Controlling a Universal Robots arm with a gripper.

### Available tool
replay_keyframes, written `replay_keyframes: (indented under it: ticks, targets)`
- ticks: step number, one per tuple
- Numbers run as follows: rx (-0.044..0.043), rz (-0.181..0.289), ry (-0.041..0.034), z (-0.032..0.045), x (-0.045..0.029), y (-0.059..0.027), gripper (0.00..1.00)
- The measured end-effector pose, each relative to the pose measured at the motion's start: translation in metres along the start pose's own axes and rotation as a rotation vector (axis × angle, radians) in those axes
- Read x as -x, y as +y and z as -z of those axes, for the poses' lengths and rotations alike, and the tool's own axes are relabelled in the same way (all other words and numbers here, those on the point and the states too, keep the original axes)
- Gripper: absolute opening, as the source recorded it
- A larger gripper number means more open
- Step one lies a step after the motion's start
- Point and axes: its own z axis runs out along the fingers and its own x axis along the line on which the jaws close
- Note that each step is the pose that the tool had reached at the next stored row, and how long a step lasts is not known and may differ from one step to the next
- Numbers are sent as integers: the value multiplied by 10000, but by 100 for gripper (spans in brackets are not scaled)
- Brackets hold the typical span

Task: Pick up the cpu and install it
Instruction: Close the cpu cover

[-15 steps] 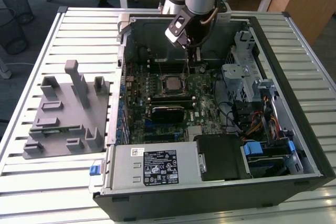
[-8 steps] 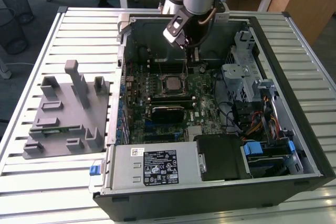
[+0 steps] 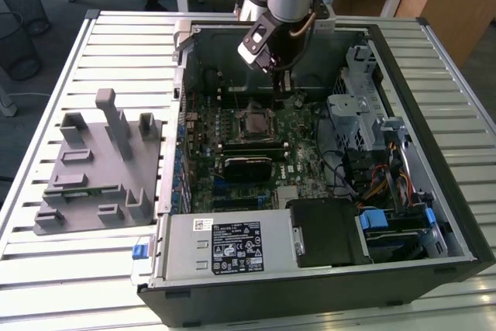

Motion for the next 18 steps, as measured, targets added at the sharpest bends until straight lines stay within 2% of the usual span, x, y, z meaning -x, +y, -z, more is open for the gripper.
replay_keyframes:
  ticks: [5, 13, 18]
  targets:
    - [0, 0, -1, -14, -3, -64, 11]
    - [1, -1, 2, -45, -12, -311, 11]
    - [5, 0, 7, -46, -14, -359, 11]
